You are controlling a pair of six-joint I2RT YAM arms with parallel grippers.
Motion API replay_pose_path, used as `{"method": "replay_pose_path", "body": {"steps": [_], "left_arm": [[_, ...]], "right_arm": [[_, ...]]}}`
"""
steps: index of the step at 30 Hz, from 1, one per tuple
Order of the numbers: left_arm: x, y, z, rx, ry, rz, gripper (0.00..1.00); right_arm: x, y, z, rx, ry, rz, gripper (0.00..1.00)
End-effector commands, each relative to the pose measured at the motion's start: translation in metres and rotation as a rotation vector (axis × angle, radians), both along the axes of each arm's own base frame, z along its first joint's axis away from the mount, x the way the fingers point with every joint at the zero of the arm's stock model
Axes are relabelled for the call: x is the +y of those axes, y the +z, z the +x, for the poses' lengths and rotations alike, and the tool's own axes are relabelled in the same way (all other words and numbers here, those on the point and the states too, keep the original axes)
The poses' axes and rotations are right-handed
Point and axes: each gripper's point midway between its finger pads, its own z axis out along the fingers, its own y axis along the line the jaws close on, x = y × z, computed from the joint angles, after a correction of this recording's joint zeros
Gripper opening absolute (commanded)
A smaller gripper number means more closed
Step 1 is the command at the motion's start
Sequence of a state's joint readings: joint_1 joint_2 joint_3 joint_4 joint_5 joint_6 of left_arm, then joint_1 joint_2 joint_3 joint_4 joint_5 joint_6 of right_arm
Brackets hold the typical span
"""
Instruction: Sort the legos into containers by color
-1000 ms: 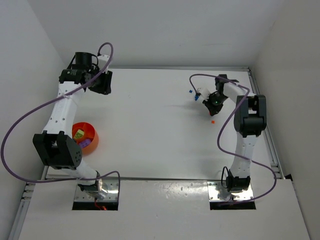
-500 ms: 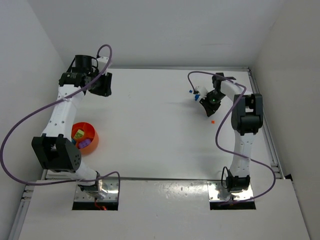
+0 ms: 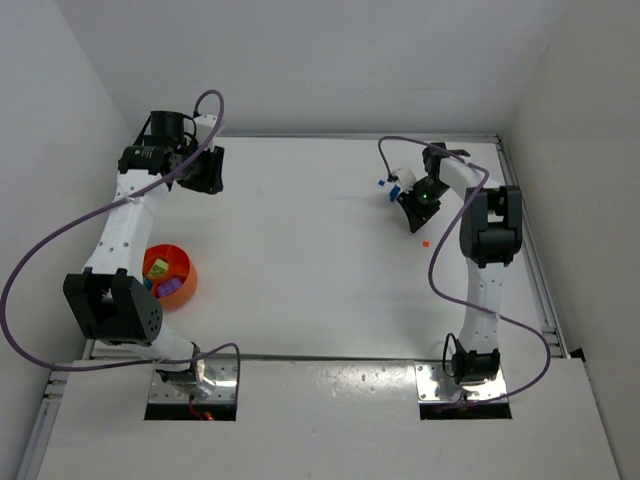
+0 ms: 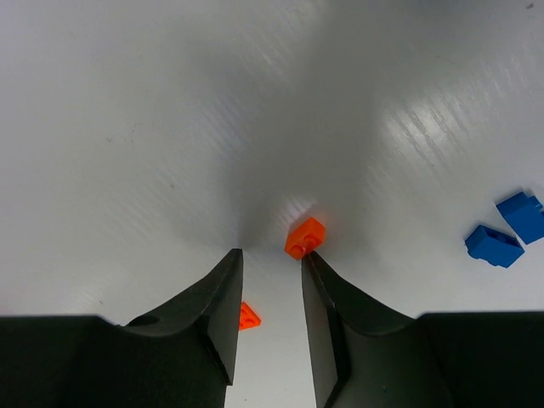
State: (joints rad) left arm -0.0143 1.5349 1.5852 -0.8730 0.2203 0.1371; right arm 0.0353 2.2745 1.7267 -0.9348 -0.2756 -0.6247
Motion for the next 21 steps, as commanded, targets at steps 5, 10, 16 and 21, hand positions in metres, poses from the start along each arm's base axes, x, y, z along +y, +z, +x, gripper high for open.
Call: {"method": "replay_pose_path", "body": {"steps": [5,10,16,21], "left_arm": [[-0.007,0.017,0.000,-0.058,-0.008,-0.019,0.48],[-0.007,0.017,0.000,-0.058,-0.008,-0.019,0.48],[-0.007,0.017,0.003,-0.058,-0.008,-0.019,0.48],[-0.007,0.017,0.003,-0.058,-0.008,-0.019,0.48]], "right_arm": [[-0.001,-0.045,-0.004,0.038,-0.096,-0.046,0.33],[-0.010,-0.048,0.007,-0.007,-0.153,-0.101,0.30],[-0.007,-0.048,0.008,-0.005,-0.211,-0.112,0.32],[-0.009,-0.048,0.007,0.005,-0.269,-0.128,0.35]]}}
